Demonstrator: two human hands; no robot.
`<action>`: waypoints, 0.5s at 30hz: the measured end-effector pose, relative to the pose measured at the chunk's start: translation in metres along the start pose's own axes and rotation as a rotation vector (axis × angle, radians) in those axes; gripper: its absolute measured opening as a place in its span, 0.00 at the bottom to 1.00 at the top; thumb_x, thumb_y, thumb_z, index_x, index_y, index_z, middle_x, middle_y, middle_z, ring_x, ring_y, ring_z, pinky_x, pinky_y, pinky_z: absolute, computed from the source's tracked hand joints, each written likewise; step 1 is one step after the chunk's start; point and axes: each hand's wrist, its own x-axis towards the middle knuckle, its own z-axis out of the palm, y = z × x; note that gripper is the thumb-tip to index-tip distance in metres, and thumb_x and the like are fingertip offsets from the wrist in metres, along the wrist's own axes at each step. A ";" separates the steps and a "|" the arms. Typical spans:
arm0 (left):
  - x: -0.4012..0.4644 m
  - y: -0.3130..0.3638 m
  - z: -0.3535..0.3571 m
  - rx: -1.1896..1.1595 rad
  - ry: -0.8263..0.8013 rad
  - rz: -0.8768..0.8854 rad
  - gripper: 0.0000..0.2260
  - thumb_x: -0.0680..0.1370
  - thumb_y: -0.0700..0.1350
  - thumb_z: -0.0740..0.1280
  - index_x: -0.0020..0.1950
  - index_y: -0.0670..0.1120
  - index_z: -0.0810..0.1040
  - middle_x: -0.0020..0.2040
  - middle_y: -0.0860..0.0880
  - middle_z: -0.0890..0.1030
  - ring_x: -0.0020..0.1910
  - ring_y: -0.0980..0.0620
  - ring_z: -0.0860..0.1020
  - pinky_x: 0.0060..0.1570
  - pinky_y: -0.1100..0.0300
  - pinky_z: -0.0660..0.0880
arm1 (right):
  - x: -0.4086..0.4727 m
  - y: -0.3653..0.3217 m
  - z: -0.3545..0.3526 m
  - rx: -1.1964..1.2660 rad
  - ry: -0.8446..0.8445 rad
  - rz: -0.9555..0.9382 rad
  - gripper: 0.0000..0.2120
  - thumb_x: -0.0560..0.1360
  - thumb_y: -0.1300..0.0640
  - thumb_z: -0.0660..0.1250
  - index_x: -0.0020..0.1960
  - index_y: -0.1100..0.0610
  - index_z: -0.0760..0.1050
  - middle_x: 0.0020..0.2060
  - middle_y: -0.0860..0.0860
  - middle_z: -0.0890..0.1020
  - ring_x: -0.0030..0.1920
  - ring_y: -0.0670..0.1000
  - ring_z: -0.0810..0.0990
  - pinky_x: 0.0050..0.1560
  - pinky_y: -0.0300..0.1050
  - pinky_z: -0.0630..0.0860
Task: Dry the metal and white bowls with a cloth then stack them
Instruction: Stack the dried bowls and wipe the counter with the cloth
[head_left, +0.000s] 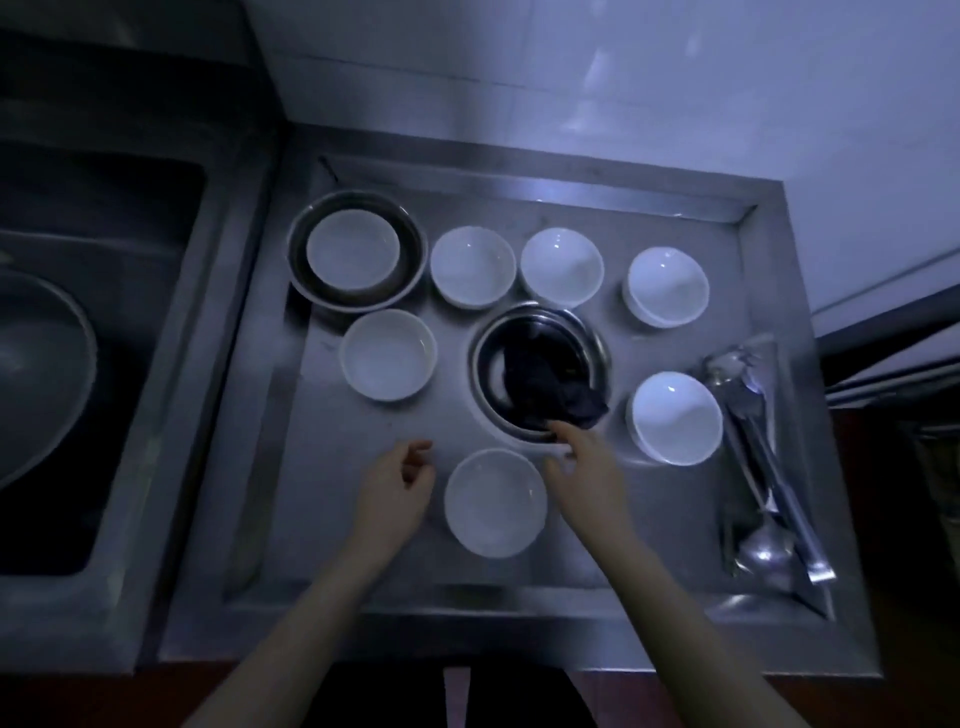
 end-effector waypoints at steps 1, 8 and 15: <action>-0.015 -0.004 0.017 -0.029 0.018 -0.049 0.14 0.79 0.37 0.66 0.65 0.43 0.77 0.53 0.44 0.81 0.50 0.49 0.78 0.55 0.53 0.76 | -0.008 0.018 -0.003 -0.006 -0.035 0.027 0.20 0.76 0.59 0.65 0.68 0.51 0.72 0.58 0.51 0.73 0.50 0.49 0.74 0.54 0.39 0.69; -0.071 -0.014 0.080 -0.176 0.194 -0.153 0.16 0.76 0.40 0.67 0.61 0.56 0.72 0.58 0.48 0.79 0.58 0.43 0.78 0.59 0.43 0.76 | -0.034 0.056 0.009 0.212 -0.280 -0.018 0.15 0.77 0.58 0.66 0.63 0.56 0.74 0.49 0.53 0.81 0.48 0.51 0.78 0.53 0.48 0.75; -0.089 0.037 0.109 -0.241 0.184 -0.027 0.14 0.80 0.42 0.65 0.61 0.59 0.75 0.54 0.59 0.78 0.54 0.50 0.79 0.53 0.45 0.79 | -0.046 0.083 -0.035 0.363 -0.052 -0.020 0.15 0.76 0.57 0.67 0.62 0.49 0.75 0.46 0.49 0.80 0.43 0.45 0.78 0.43 0.38 0.75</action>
